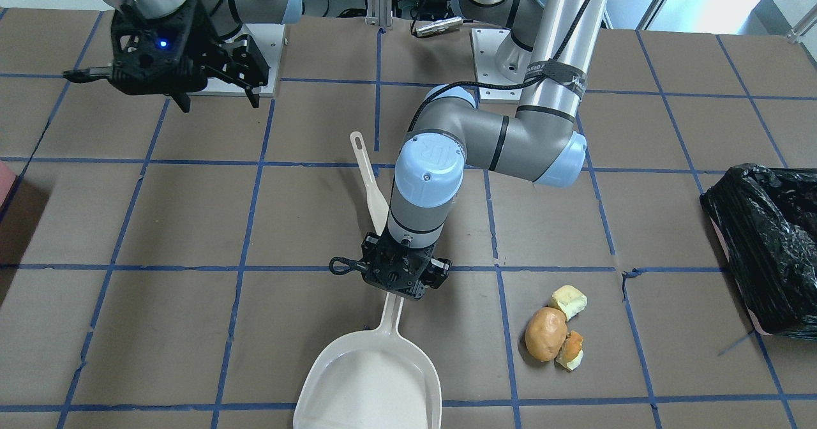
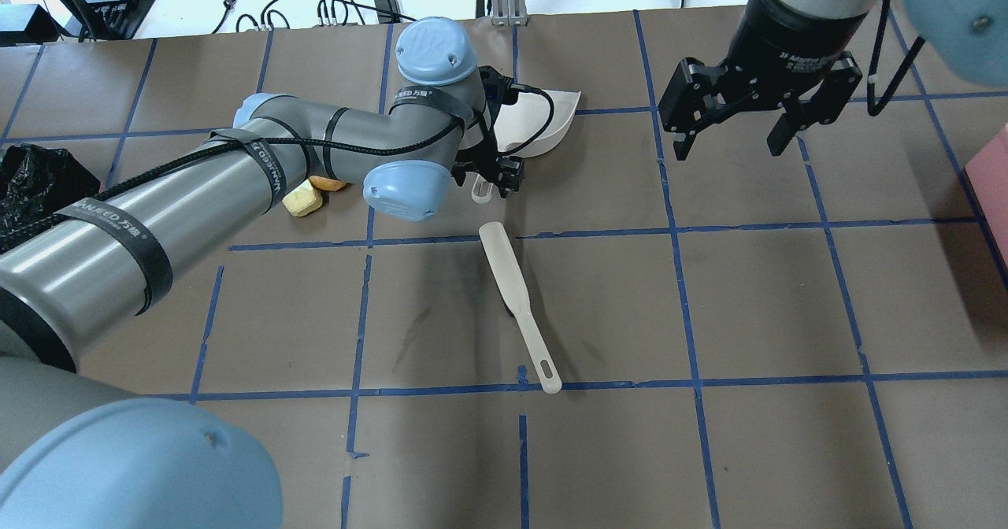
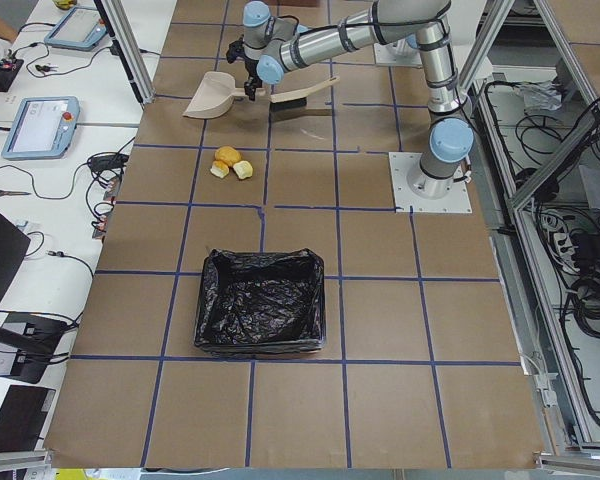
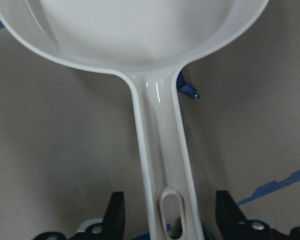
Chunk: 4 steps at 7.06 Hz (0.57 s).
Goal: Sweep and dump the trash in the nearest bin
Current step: 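Grasp the white brush handle with the right gripper while the left lifts the dustpan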
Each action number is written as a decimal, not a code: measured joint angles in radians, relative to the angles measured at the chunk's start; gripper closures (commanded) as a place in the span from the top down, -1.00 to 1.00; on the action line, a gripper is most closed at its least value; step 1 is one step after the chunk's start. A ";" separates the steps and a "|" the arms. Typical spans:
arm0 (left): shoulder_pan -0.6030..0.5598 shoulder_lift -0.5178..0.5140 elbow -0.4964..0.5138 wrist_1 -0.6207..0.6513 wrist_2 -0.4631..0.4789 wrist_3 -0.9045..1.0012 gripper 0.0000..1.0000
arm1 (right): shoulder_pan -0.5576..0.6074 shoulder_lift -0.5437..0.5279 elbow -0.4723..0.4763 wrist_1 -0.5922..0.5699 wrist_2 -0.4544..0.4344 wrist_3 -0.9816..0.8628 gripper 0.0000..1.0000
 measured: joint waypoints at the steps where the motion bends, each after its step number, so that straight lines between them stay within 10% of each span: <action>1: 0.001 0.000 0.005 -0.001 -0.006 0.000 -0.70 | 0.052 -0.012 0.077 -0.077 0.031 0.003 0.94; 4: 0.021 0.011 0.011 -0.004 -0.006 0.007 -0.75 | 0.202 -0.008 0.279 -0.334 0.056 0.004 0.94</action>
